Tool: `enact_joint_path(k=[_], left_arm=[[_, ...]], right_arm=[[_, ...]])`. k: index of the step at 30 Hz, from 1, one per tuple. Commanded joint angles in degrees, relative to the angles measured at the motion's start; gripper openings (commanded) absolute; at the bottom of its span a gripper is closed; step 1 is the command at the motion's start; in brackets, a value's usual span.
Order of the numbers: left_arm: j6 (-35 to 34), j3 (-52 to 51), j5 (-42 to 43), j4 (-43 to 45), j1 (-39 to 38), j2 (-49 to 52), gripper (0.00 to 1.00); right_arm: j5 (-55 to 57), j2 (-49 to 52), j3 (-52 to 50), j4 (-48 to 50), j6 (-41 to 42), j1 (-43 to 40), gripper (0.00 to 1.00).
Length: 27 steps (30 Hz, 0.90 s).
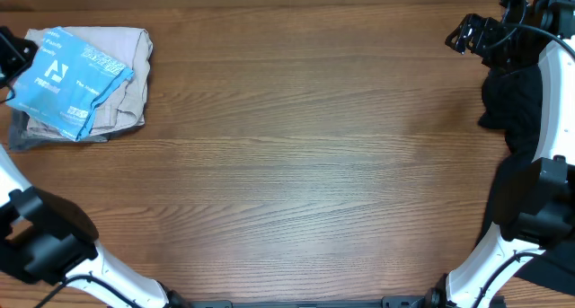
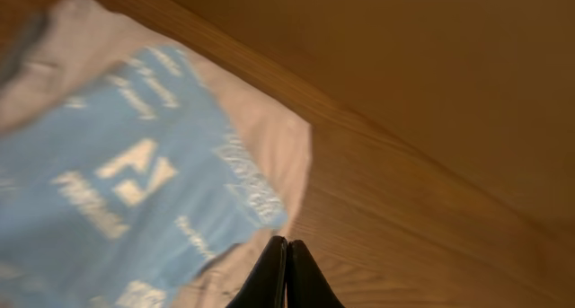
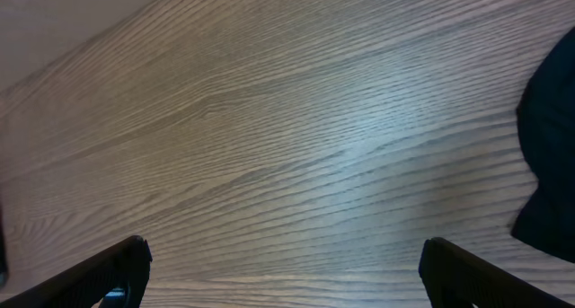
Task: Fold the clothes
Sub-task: 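Press and adjust the blue bundle on the pants with the left gripper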
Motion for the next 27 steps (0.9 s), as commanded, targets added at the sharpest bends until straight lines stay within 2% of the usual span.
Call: enact_joint_path(k=[1, 6, 10, 12, 17, 21, 25, 27], left_arm=[[1.6, -0.4, 10.0, 0.3, -0.7, 7.5, 0.04], [6.0, -0.4, 18.6, 0.6, -0.8, 17.2, 0.04], [13.4, -0.5, 29.9, 2.9, -0.8, 24.6, 0.05], [15.3, -0.4, 32.9, 3.7, -0.8, 27.5, 0.05], [15.5, -0.4, 34.9, 5.0, -1.0, 32.5, 0.07], [15.4, 1.3, 39.6, 5.4, -1.1, 30.6, 0.08], [12.0, 7.5, 39.0, 5.5, -0.7, 26.1, 0.08], [7.8, 11.1, 36.0, 6.3, -0.6, 24.0, 0.07]], right_arm=[[0.3, -0.3, 0.5, 0.1, 0.2, -0.2, 1.0], [0.3, -0.3, 0.5, 0.1, 0.2, -0.2, 1.0], [0.3, -0.3, 0.5, 0.1, 0.2, -0.2, 1.0], [0.3, -0.3, 0.5, 0.1, 0.2, -0.2, 1.0], [0.3, -0.3, 0.5, 0.1, 0.2, -0.2, 1.0], [0.3, -0.3, 0.5, 0.1, 0.2, -0.2, 1.0], [0.3, -0.3, 0.5, 0.1, 0.2, -0.2, 1.0], [0.3, -0.3, 0.5, 0.1, 0.2, -0.2, 1.0]])
